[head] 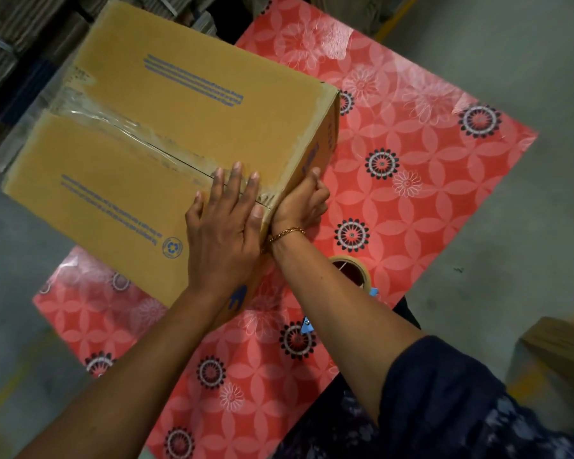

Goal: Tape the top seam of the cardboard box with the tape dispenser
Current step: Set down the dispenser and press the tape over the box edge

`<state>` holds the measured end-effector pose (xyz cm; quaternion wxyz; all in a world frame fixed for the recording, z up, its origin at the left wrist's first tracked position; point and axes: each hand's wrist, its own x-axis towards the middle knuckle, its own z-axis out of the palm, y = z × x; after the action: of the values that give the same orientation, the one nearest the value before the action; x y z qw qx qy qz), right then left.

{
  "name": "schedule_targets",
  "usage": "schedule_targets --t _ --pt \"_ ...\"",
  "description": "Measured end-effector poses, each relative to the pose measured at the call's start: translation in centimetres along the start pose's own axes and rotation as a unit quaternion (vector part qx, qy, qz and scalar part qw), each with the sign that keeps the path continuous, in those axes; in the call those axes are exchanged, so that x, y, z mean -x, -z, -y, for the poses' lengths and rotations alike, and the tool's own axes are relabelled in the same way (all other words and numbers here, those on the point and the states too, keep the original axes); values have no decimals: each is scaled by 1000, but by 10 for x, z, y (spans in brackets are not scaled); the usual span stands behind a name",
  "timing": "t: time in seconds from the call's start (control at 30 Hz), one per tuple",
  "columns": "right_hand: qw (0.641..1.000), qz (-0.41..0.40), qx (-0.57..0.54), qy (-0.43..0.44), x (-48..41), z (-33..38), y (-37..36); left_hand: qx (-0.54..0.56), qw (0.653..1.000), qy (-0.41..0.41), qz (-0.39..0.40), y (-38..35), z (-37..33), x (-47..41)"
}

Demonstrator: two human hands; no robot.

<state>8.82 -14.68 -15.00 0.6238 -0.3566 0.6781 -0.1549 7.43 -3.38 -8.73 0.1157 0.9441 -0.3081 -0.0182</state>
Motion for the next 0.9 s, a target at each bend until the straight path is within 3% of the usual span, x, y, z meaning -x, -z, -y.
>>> schedule_targets --t 0.17,0.27,0.33,0.43,0.47,0.57,0.63,0.77,0.83,0.9 --pt "996 -12 23 82 -10 -3 2 -1 1000 1 -4 -1 0 -1" --pt "993 35 35 109 -17 5 17 -2 1000 5 0 2 0 0" --pt "960 100 66 254 -11 17 35 -17 1000 0 7 3 0 1" --pt "805 179 192 532 -4 35 71 -41 999 -8 29 4 1 0" --pt "737 194 241 601 -7 41 82 -48 998 -10 34 3 2 0" --pt "480 234 355 768 -27 59 104 -68 997 -15 39 2 3 0" --pt "354 271 371 814 -30 75 98 -80 996 -16 43 2 2 -1" --pt "229 301 384 842 -24 98 75 -85 995 -12 55 4 0 -2" --pt "203 300 401 842 -24 104 72 -87 994 -12 66 5 -1 -3" --pt "199 301 418 833 -20 106 73 -89 993 -11 73 5 0 -2"
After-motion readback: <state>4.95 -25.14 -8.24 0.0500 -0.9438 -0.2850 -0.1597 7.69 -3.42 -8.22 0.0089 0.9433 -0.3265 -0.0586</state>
